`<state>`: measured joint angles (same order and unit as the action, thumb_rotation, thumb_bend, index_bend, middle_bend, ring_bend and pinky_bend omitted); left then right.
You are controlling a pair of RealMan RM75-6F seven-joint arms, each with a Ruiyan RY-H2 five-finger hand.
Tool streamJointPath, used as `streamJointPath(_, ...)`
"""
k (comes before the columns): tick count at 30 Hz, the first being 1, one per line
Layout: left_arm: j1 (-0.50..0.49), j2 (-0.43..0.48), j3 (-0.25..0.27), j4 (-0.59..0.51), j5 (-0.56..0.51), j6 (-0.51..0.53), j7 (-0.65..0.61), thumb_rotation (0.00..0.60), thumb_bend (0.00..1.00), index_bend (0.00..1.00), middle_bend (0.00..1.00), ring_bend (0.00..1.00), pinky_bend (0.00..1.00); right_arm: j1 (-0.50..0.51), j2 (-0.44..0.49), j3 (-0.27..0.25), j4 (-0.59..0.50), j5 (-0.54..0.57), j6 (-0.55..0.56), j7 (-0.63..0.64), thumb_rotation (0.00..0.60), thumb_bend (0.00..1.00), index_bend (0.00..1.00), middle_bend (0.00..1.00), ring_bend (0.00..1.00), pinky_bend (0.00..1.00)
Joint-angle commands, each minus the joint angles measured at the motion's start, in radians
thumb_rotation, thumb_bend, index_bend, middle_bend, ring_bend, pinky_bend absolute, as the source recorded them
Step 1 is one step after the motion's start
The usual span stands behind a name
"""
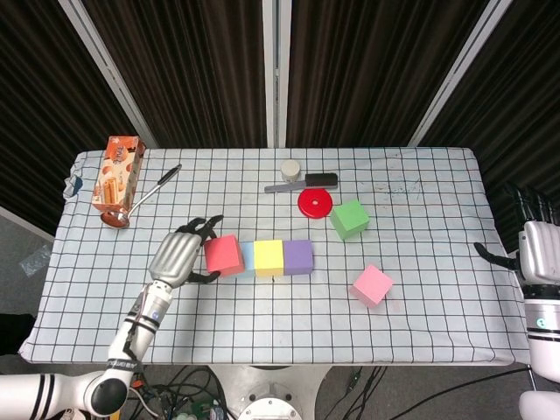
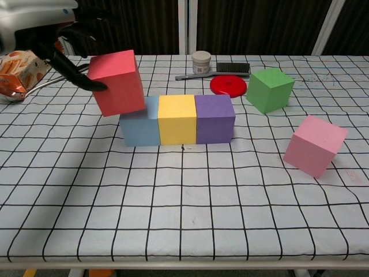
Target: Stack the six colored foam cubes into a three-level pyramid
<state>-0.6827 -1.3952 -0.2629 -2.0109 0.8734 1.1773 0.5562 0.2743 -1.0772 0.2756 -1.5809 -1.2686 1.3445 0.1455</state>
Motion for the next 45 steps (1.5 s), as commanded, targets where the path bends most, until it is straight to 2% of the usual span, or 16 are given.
streamJointPath(1,-0.049,-0.007,-0.024,0.043,-0.021,-0.064,-0.007,0.600,0.24,0.09,0.45,0.14,0.27,-0.001,-0.002,0.003,0.007,0.005,0.000,0.006,0.600,0.09,0.00,0.15,0.00,0.00)
streamJointPath(7,-0.092,-0.006,-0.028,0.092,-0.019,-0.127,-0.047,0.600,0.24,0.09,0.45,0.14,0.27,-0.004,-0.003,0.003,0.023,0.008,-0.002,0.022,0.600,0.09,0.00,0.15,0.00,0.00)
streamJointPath(18,-0.161,-0.024,-0.018,0.156,-0.029,-0.173,-0.060,0.600,0.24,0.09,0.47,0.14,0.27,-0.007,-0.005,0.002,0.035,0.007,0.000,0.033,0.600,0.09,0.00,0.15,0.00,0.00)
streamJointPath(31,-0.190,-0.038,-0.014,0.165,-0.112,-0.128,-0.055,0.600,0.21,0.09,0.49,0.15,0.27,-0.004,-0.010,-0.008,0.059,-0.005,-0.019,0.056,0.600,0.09,0.00,0.15,0.00,0.00)
streamJointPath(45,-0.219,-0.059,0.003,0.174,-0.153,-0.108,-0.040,0.600,0.21,0.09,0.49,0.16,0.27,-0.009,-0.016,-0.011,0.079,-0.007,-0.014,0.071,0.600,0.09,0.00,0.15,0.00,0.00)
